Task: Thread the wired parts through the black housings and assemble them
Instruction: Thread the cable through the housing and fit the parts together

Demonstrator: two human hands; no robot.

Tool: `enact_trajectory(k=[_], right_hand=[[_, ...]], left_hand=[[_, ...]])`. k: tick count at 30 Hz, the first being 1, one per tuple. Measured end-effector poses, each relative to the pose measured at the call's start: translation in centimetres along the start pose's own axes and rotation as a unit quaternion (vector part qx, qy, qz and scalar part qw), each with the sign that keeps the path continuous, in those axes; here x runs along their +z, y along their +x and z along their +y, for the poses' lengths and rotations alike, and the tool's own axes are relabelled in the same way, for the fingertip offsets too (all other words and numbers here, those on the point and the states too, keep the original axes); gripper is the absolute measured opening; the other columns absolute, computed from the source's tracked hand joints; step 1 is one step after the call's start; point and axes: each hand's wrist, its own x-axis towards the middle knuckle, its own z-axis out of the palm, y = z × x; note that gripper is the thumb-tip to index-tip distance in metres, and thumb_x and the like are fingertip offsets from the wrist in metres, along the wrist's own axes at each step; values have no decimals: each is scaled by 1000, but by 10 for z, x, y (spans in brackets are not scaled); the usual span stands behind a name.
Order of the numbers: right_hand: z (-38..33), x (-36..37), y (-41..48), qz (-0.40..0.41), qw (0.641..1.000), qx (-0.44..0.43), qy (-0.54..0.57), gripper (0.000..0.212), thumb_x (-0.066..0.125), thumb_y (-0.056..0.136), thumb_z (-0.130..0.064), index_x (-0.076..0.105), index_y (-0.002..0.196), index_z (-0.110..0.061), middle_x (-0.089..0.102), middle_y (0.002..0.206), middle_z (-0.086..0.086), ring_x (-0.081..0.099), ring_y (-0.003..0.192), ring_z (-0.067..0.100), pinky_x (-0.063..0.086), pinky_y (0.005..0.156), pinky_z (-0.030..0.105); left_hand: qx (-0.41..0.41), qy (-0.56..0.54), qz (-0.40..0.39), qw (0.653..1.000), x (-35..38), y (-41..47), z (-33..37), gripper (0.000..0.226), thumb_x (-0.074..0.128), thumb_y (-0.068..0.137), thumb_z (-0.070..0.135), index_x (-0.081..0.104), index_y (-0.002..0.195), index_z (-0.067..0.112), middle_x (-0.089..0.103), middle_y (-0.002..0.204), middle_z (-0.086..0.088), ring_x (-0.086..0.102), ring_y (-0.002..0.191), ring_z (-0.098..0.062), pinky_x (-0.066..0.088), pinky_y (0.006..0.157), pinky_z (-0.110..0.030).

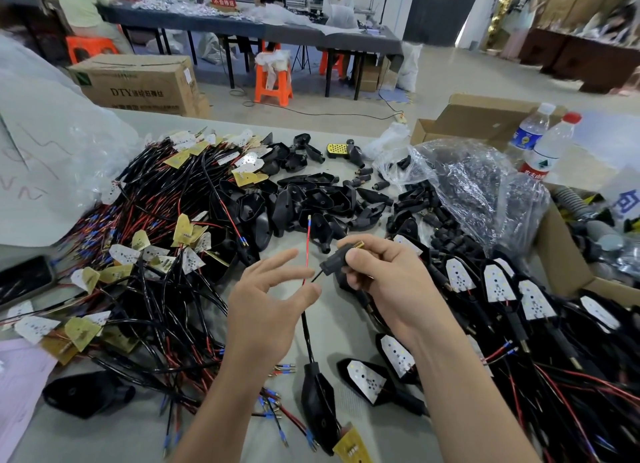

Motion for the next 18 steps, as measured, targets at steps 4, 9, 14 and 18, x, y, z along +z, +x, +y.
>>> enact_trajectory(k=[4,9,14,18], right_hand=[[3,1,-3,4,1000,-7,-9,19,69,80,-15,78,97,-10,58,77,11,51,65,16,44,65,27],[5,3,-5,-8,1000,0,2,17,71,79,-12,77,94,-9,59,78,12,48,64,17,42,63,26],[10,4,-7,-16,999,3,-33,17,70,80,-15,78,95,-11,59,73,7,47,63,16,42,62,24],[5,4,-9,-27,996,21,-82,19,67,86,-25,79,96,-13,60,72,7,51,66,16,44,63,24]], left_hand=[[0,19,-30,999,-1,1,-1,32,89,75,19,78,68,48,60,114,49,42,126,19,29,107,-17],[50,83,-26,995,-2,1,8,25,90,73,18,80,68,40,67,104,42,42,120,19,25,95,3],[92,156,-32,983,0,-2,13,14,89,72,20,81,69,31,55,101,45,38,116,23,29,106,-18],[49,170,-39,984,-2,-4,11,18,90,70,25,79,66,39,55,100,47,44,117,8,32,110,-28]])
